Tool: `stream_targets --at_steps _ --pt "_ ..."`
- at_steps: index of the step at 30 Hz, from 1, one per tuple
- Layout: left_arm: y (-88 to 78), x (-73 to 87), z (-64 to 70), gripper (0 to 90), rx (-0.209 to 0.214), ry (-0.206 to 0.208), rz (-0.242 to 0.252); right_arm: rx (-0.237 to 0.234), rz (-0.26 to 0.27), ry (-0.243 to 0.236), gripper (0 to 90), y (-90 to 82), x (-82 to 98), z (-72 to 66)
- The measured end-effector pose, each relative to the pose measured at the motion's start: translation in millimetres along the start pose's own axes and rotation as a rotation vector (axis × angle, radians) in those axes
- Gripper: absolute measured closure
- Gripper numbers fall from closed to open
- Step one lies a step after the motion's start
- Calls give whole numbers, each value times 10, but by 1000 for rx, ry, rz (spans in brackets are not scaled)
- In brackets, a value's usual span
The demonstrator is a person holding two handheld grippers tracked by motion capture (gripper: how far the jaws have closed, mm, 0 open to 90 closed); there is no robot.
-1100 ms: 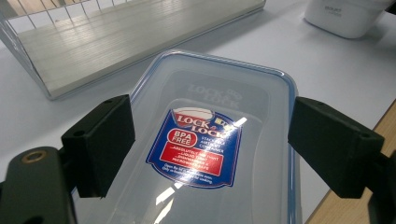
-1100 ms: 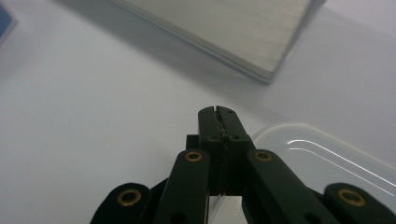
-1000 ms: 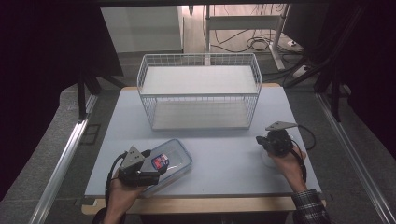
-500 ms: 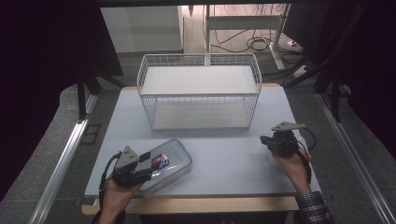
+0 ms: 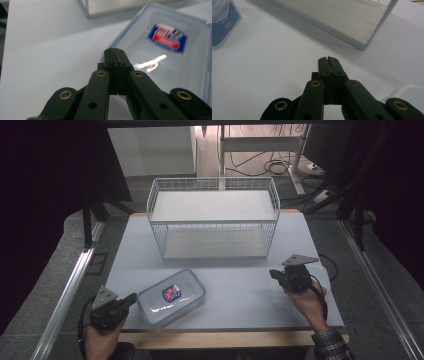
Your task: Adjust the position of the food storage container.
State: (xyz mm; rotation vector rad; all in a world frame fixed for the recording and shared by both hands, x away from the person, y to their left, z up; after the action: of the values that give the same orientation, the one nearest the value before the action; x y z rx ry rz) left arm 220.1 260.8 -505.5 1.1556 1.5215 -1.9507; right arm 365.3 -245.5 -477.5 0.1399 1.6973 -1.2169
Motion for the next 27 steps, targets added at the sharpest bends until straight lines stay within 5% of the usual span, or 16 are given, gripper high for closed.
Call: stream_targets --at_steps 3,7,14,21,27 --pt "3 131 -19 898 14 -36 -29 -17 0 -6 893 13 -3 -60" --pt "77 153 23 899 22 -34 -51 -27 -2 -13 891 27 -8 -98" --pt "149 81 48 899 -11 -12 -36 -61 -14 -24 884 90 -16 -192" --pt "311 15 56 899 11 -15 -38 -85 -18 -24 884 109 -24 -246" --pt "544 -100 144 899 51 34 -75 -107 -18 -21 881 128 -34 -300"
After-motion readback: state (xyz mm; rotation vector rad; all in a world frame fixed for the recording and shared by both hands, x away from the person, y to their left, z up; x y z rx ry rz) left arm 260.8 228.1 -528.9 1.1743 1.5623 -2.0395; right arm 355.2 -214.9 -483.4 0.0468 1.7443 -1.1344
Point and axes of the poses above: each handheld gripper's, and its own axes: y roughly forward along the jaws, x roughly out of its underside, z roughly to its right, the point moved 2 cm from there along y, roughly forward along the jaws, and after that the axes turned 3 degrees about y, right-handed, at the moved point
